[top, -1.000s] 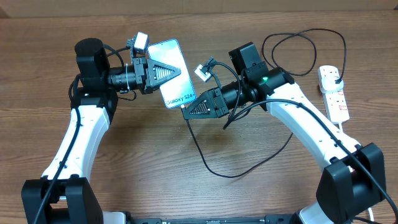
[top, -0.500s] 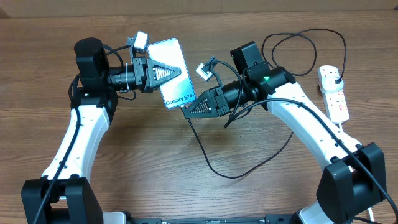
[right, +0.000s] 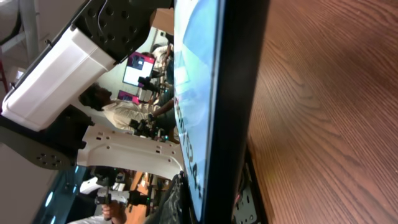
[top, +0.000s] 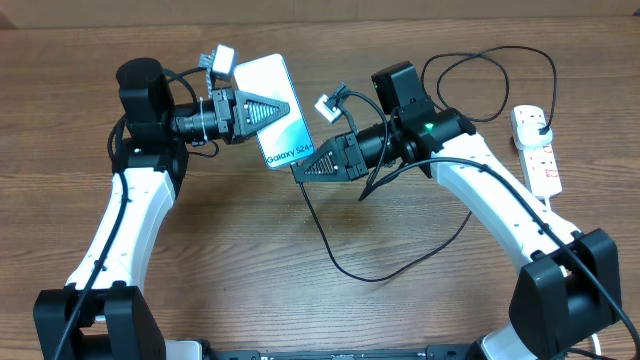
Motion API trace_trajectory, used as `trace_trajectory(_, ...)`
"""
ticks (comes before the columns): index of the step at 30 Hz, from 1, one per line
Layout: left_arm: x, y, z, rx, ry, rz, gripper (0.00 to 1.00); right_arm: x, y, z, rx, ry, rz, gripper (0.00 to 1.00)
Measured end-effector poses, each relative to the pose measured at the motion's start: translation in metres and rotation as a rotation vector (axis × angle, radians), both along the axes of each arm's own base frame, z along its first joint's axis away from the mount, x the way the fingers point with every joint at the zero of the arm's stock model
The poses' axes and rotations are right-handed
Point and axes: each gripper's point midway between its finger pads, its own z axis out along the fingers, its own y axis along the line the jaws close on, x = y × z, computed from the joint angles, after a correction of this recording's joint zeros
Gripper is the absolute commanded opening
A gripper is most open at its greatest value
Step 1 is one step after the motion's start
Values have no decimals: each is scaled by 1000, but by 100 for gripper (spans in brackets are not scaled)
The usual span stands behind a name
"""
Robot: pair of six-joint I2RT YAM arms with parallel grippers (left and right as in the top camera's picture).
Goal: Plug charger to phone and switch on socket
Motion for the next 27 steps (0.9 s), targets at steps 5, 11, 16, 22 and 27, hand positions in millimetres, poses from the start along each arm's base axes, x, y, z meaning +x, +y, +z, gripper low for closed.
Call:
trace_trajectory(5,2,-1,1,7,-17,10,4,3,0,0,-2,14,-12,4)
trace_trajectory(11,5,-1,4,13,-39,21,4,9,1,2,8,17,-24,4)
trace_trajectory(16,8,-2,5,21,-64,33,4,14,0,2,13,28,-40,4)
trace_trajectory(22,11,-2,7,27,-78,49,4,19,-1,5,16,38,-54,4)
trace_trajectory(27,12,-1,8,29,-84,56,4,21,0,5,18,45,-57,6)
